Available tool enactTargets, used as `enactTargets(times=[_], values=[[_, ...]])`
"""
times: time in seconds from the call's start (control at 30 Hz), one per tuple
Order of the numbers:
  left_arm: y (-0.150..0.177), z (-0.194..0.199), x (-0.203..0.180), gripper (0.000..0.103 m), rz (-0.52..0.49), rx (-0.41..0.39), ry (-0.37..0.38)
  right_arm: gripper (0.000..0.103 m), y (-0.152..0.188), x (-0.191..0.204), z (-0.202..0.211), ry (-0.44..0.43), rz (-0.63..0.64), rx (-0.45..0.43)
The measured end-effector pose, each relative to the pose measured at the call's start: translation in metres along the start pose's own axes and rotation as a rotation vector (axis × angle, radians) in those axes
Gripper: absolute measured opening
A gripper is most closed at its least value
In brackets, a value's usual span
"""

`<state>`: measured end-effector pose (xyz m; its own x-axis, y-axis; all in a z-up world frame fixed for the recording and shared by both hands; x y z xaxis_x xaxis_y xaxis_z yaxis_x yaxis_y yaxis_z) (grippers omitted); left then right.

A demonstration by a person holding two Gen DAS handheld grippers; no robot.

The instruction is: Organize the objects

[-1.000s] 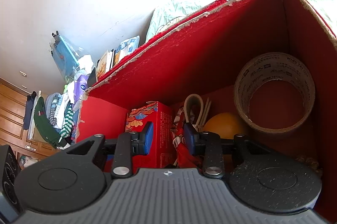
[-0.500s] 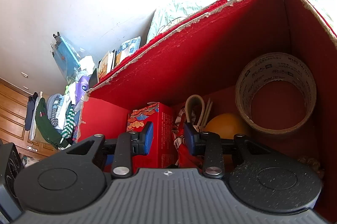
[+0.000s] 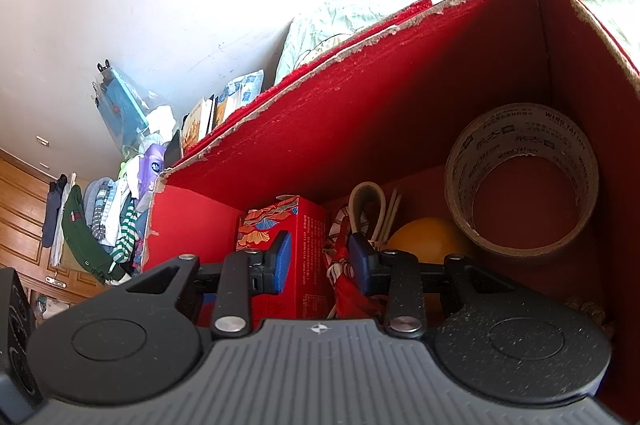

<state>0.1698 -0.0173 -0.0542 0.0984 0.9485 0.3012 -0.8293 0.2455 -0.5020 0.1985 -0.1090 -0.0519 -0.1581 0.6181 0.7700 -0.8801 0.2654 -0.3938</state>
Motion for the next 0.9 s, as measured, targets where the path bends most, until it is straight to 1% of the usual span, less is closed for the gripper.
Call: enactTargets(times=[0.1,0.3,0.5,0.9], values=[[-0.0010,-0.0033,0.0028,0.091,0.024,0.025,0.035,0.036,0.0006,0.0015,-0.0014,0.002,-0.002,-0.003],[-0.0028,-0.0056,0.0071,0.092,0.050,0.041,0.042,0.036,0.0007,0.0012,-0.0015,0.006,-0.004,-0.007],[-0.0010,-0.0037,0.0069,0.089,0.072,0.023,0.010,0.036,0.0023,0.0011,-0.0008,0.033,-0.003,-0.031],[0.0009,0.0010,0.0086,0.089,0.095,-0.004,0.021,0.036,0.0010,-0.0016,-0.0068,0.040,-0.009,-0.020]])
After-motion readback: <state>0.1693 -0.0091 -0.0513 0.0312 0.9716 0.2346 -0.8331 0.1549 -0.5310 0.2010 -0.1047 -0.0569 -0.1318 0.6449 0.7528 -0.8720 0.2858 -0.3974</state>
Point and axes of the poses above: each gripper's, at about its wrist camera, not at the fingertips, and z roughly against the way its jaws point, x to its left, y to its underside, the point moved 5 cm from there along -z, roughly the way its jaws point, and after that the axes turned 13 degrees about -y, right-handed, at the moved point
